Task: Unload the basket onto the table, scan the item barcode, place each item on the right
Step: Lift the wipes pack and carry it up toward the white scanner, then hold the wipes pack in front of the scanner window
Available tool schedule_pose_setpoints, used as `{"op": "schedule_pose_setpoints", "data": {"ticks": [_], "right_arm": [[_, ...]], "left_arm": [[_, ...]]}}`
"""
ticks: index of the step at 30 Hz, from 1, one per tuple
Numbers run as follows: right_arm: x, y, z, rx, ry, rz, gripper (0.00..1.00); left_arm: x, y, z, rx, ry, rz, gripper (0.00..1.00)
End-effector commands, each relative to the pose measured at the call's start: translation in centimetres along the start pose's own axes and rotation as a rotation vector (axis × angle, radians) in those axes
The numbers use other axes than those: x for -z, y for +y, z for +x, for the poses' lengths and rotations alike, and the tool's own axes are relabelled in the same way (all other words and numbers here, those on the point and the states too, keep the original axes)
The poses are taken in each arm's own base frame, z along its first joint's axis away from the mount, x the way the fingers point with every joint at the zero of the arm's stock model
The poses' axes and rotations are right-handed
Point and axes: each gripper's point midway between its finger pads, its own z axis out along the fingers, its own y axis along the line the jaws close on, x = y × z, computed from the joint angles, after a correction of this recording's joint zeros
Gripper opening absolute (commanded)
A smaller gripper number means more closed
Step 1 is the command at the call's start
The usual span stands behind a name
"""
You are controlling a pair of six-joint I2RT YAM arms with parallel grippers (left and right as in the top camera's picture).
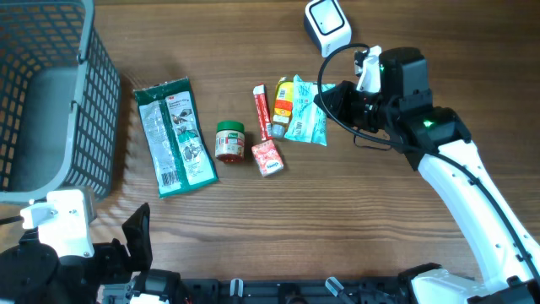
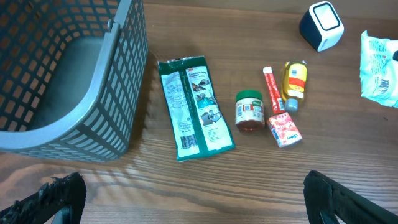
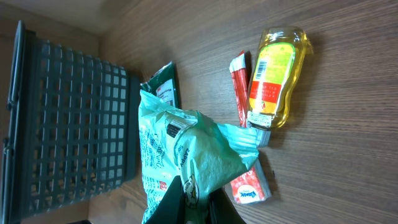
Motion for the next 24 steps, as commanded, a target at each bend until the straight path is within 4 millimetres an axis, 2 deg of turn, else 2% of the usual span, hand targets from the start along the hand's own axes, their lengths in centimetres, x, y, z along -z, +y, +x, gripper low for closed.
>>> {"op": "schedule_pose_setpoints", "data": {"ticks": [1,2,3,5,9,13,16,19,22,24], "right_arm": [[0.1,0.4,-0.7,0.01,-0.023,0.007,0.05],[0.1,-0.1,-1.0,0.003,-0.041,0.038,0.05],[0.4,-1.6,-1.9,-0.019,-0.096,0.127,0.05],[1.3,-3.2,-3.6,-0.01,-0.184,0.241,0.05],[4.3,-4.1,-8.3,0.08,-0.398,0.418,0.05],[6.0,-4.5,-12.3,0.21,-0.547,0.563,0.05],[5.8,-5.2,-15.1,0.312,-0.637,0.658,0.05],[4.8,-5.9,-17.8,0.459,-0.72,0.808,0.05],[3.5,-5.6,-20.2,0.651,-0.813,1.013,0.05],[2.2,-4.9,-21.1,0.746,-0.869,1.092,0.05]], "left_arm": [[0.0,-0.1,0.0,-0.012,-0.001,0.006,1.0],[0.0,-0.1,0.0,-0.012,-0.001,0.006,1.0],[0.0,-0.1,0.0,-0.012,-0.001,0.006,1.0],[0.0,-0.1,0.0,-0.012,-0.001,0.006,1.0],[0.0,-0.1,0.0,-0.012,-0.001,0.006,1.0],[0.0,-0.1,0.0,-0.012,-0.001,0.006,1.0],[0.0,-0.1,0.0,-0.012,-0.001,0.006,1.0],[0.0,-0.1,0.0,-0.012,-0.001,0.006,1.0],[0.0,-0.1,0.0,-0.012,-0.001,0.006,1.0],[0.0,-0.1,0.0,-0.012,-0.001,0.006,1.0]]}}
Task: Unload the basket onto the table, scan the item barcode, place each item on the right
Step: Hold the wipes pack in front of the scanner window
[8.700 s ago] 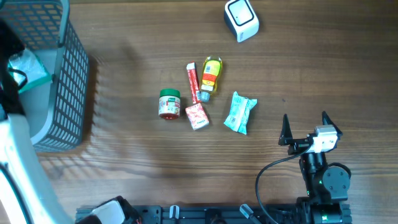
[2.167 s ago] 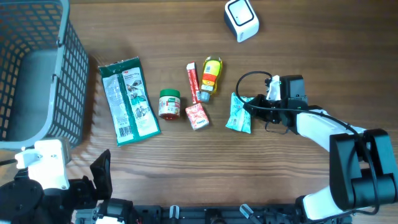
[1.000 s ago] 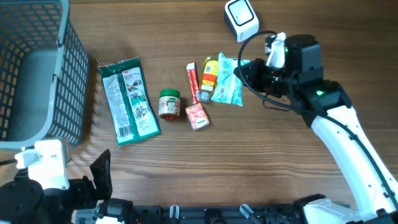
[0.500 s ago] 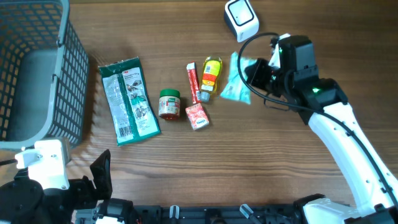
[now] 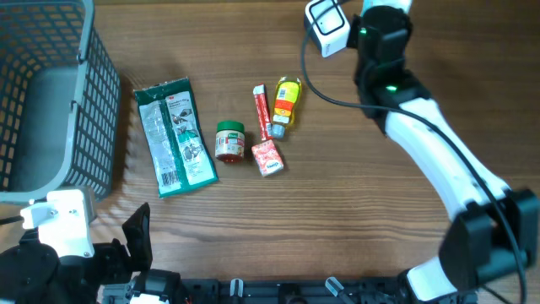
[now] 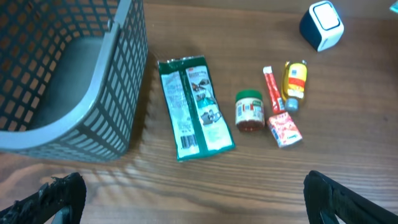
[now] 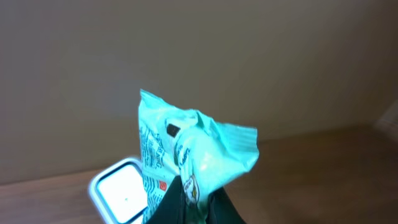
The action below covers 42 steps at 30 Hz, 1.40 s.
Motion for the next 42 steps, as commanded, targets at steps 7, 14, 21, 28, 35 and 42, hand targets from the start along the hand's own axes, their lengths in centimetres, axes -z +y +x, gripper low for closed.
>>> {"op": "schedule_pose_setpoints", "data": {"ticks": [7,14,21,28,35,42], "right_arm": [[-3.4,4.4,1.6,0.629,-0.27,0.277,0.05],[-5.6,6.6,5.6,0.702,-0.318,0.243,0.04],[-7.4,9.7,6.7,0.74,-0.374,0.161,0.05],[-9.9,11.3,6.4,0.726,-0.415,0.175,0.05],[-12.3,10.6,8.6,0.706,-0.385,0.138,0.05],[-12.3,12.9,9.1,0.723,-0.422,0.016,0.04]], "left_arm": [[0.0,-0.1,-0.1,-0.012,-0.003,0.007,1.0],[0.0,-0.1,-0.1,-0.012,-0.003,0.006,1.0],[0.0,-0.1,-0.1,-0.012,-0.003,0.006,1.0],[0.0,-0.1,-0.1,-0.012,-0.003,0.007,1.0],[0.0,-0.1,-0.1,-0.012,-0.003,0.006,1.0],[0.0,-0.1,-0.1,-0.012,-0.003,0.007,1.0]]}}
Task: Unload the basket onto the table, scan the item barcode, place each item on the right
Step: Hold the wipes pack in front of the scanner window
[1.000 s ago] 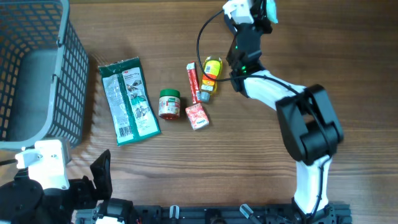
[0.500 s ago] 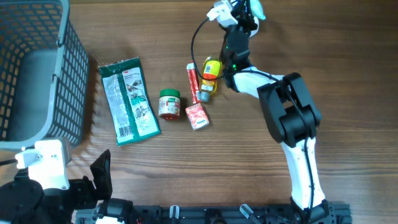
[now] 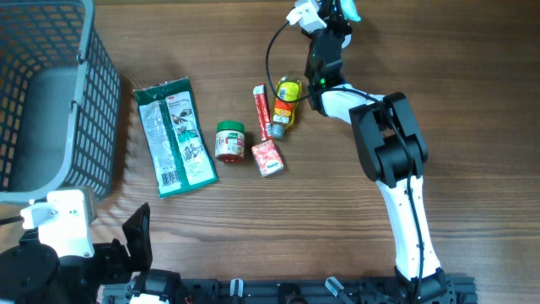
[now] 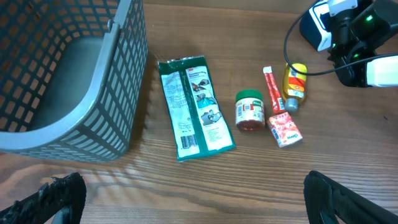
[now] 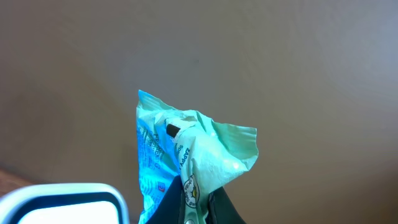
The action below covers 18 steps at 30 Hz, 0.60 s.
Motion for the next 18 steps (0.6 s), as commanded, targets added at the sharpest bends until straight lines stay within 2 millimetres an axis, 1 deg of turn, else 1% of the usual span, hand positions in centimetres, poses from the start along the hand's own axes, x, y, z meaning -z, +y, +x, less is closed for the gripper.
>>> {"op": "schedule_pose_setpoints", "data": {"ticks": [1,8,14,18], "right_arm": [[-0.1,1.6,-1.5,-0.033,-0.07,-0.067,0.05],[0.1,3.3,-1.0,-0.073,-0.042,-0.134,0.05],[1.1,5.3,-1.8,-0.105,-0.043,-0.198,0.04],[1.2,5.4,-2.0,-0.124,-0.045,-0.2,0.05]], "left_arm": [[0.0,-0.1,0.0,-0.01,-0.002,0.006,1.0],[0.0,-0.1,0.0,-0.01,-0.002,0.006,1.0],[0.0,-0.1,0.0,-0.01,-0.002,0.006,1.0],[0.0,-0.1,0.0,-0.01,-0.002,0.006,1.0]]}}
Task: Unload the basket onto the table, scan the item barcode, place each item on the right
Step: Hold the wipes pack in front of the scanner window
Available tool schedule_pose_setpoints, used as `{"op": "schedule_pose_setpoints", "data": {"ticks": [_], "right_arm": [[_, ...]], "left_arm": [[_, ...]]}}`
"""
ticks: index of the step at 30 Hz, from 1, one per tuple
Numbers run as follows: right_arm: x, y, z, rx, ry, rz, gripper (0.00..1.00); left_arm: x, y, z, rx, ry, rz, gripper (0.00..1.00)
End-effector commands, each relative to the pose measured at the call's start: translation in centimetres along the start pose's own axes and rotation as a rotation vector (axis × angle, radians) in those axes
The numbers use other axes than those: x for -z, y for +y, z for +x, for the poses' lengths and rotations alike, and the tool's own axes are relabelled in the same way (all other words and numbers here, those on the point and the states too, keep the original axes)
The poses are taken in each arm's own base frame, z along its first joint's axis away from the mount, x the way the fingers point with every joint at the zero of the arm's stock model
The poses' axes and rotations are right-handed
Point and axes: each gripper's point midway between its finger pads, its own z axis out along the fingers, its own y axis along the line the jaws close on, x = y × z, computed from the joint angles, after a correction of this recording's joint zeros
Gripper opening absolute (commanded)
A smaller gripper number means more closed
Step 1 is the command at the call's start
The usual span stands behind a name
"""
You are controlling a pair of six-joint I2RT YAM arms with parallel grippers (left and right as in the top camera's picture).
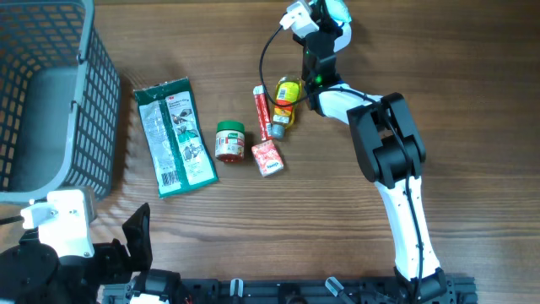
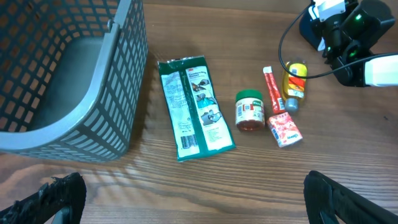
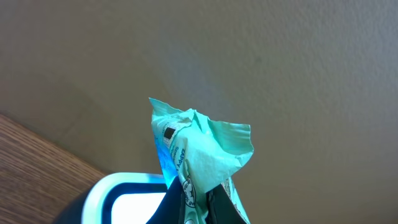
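Observation:
A mint-green snack packet (image 3: pixel 199 146) stands pinched between the dark fingers of my right gripper (image 3: pixel 198 198), which is shut on its lower edge. Just below and to the left glows the scanner's white face (image 3: pixel 130 205). From overhead the right gripper (image 1: pixel 323 21) hangs over the scanner at the table's far edge and hides most of it; a bit of the packet (image 1: pixel 339 10) shows. The scanner's dark body (image 2: pixel 307 28) peeks out in the left wrist view. My left gripper (image 2: pixel 193 205) is open near the front edge, nothing in it.
A grey basket (image 1: pixel 51 93) fills the far left. In the middle lie a long green packet (image 1: pixel 175 135), a green-lidded jar (image 1: pixel 229 140), a red stick sachet (image 1: pixel 262 111), a small red sachet (image 1: pixel 267 158) and a yellow bottle (image 1: pixel 287 100).
The right gripper has shifted a little over the scanner with the packet still in it. More of the scanner's face and some table wood now show in the right wrist view.
My right gripper first held the mint packet low beside the yellow bottle. Then it was up near the scanner at the far edge, then over the scanner, and now it holds the packet close above the lit face. The left arm stayed still.

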Motion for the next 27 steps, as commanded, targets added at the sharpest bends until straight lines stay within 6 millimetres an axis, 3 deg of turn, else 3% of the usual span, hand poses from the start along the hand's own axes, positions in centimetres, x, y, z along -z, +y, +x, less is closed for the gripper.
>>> {"op": "schedule_pose_setpoints", "data": {"ticks": [1,24,27], "right_arm": [[0.4,1.8,-1.8,-0.06,-0.054,-0.044,0.05],[1.0,1.6,-2.5,-0.073,-0.041,0.001,0.05],[1.0,0.5,-2.7,-0.056,-0.043,0.047,0.05]], "left_arm": [[0.0,-0.1,0.0,-0.01,-0.002,0.006,1.0],[0.0,-0.1,0.0,-0.01,-0.002,0.006,1.0],[0.0,-0.1,0.0,-0.01,-0.002,0.006,1.0]]}}
